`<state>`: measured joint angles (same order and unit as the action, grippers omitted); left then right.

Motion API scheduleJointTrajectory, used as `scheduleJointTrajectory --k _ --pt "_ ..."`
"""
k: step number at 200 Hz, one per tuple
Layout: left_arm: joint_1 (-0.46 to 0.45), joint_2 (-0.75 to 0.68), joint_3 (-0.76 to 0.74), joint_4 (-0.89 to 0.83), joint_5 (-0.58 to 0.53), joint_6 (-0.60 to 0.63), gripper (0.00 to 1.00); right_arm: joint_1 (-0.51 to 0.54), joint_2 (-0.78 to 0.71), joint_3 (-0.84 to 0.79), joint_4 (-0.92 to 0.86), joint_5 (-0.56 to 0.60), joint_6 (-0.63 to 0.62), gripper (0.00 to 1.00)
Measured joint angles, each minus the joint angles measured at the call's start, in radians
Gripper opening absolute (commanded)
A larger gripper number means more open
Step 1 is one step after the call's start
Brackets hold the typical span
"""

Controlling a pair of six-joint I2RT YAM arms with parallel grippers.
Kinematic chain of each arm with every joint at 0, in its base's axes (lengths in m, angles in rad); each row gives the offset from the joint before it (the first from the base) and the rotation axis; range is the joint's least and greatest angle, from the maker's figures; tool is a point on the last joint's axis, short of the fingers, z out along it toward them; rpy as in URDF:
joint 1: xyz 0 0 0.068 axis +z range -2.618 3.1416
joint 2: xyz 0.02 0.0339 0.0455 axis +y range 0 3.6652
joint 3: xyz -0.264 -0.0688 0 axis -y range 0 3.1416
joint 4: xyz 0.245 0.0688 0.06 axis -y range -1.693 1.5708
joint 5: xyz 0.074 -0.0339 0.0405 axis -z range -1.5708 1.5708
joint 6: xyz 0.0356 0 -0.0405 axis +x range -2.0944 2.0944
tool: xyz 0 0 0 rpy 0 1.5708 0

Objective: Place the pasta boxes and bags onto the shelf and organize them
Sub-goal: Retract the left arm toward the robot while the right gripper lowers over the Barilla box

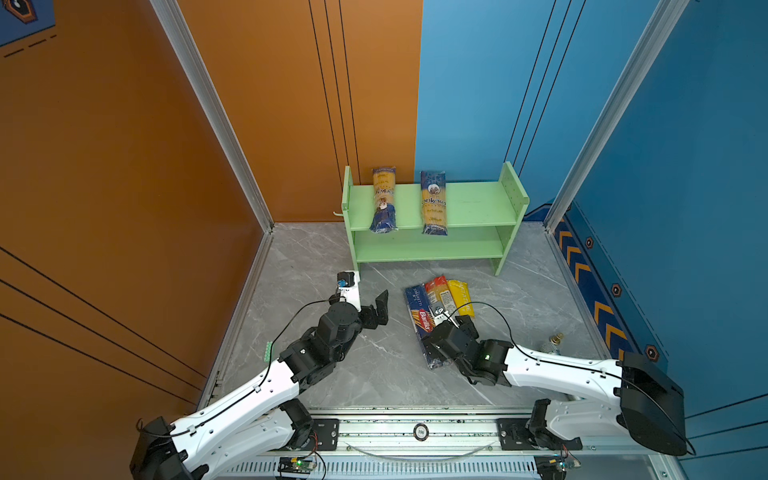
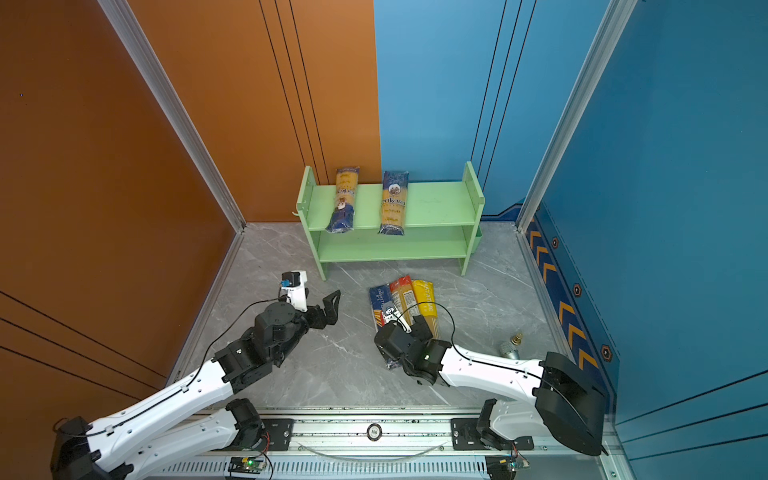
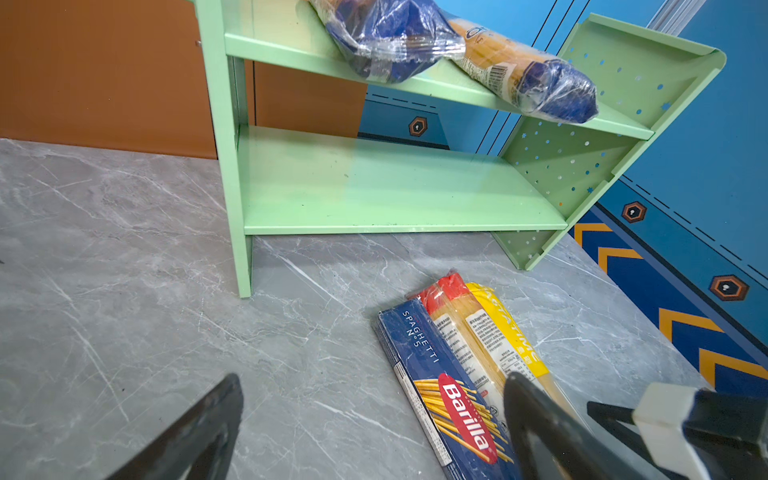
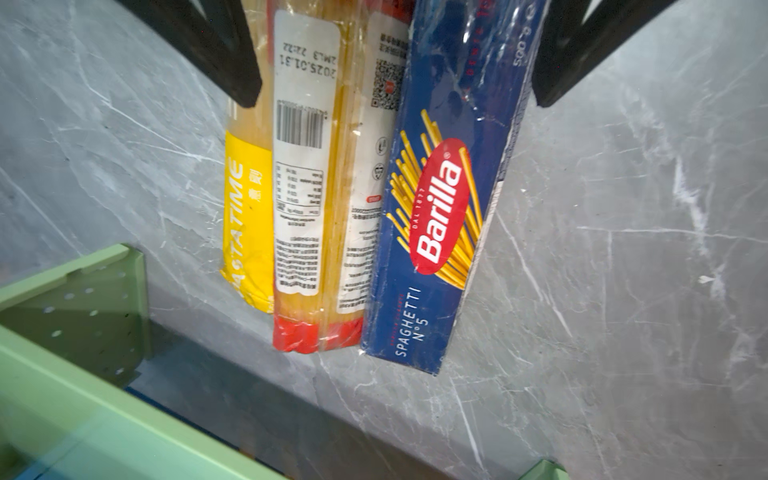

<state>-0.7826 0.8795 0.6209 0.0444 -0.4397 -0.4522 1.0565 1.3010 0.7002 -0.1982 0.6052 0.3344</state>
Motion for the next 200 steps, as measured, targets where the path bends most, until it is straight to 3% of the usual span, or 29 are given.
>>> scheduleJointTrajectory --k 68,200 --pt "0.014 -0.006 -0.045 -0.017 0.023 -0.043 0.98 -0.023 0.023 0.02 -0.149 0.159 0.132 1.0" --pt "0.035 -0.013 -0.045 -0.047 0.037 -0.074 0.98 -0.029 0.222 0.045 -0.184 0.177 0.198 1.0"
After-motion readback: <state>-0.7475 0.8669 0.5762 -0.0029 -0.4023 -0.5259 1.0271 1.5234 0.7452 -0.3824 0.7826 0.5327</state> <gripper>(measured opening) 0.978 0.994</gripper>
